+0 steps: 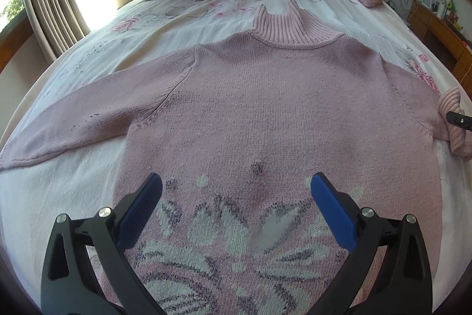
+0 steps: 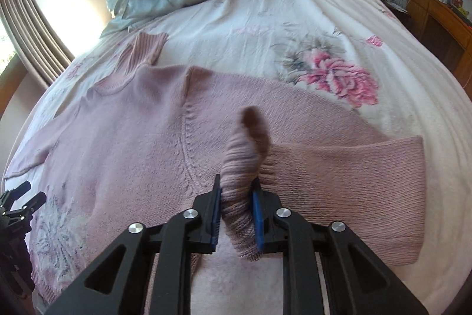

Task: Fold small clothes

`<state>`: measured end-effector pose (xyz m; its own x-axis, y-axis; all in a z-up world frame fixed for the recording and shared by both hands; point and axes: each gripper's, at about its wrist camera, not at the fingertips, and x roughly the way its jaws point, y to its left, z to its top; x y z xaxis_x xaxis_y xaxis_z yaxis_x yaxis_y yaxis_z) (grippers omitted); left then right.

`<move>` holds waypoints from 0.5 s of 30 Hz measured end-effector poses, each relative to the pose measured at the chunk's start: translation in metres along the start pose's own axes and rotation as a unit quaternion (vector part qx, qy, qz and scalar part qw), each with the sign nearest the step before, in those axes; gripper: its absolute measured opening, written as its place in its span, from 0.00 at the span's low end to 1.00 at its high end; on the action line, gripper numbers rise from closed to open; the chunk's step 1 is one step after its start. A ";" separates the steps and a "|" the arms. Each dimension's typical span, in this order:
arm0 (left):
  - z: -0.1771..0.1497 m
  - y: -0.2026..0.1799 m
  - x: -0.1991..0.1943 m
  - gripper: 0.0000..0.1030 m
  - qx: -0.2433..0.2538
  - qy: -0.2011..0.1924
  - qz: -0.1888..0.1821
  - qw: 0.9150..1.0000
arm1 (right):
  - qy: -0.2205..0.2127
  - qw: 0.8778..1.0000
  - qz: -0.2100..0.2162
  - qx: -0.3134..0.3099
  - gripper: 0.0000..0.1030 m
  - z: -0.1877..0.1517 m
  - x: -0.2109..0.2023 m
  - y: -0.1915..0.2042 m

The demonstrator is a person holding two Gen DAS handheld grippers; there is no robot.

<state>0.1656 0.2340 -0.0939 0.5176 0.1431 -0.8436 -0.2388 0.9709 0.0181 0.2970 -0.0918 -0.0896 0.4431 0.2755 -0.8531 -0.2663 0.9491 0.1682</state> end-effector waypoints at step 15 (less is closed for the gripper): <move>0.015 -0.128 0.008 0.97 0.058 0.052 -0.166 0.983 | -0.031 0.997 0.010 0.064 0.31 -0.088 -0.066 -0.061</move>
<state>0.2131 0.1139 -0.0948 0.4633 -0.1993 -0.8635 0.0279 0.9772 -0.2106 0.2088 -0.1809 -0.0872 0.4915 0.2995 -0.8178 -0.1650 0.9540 0.2503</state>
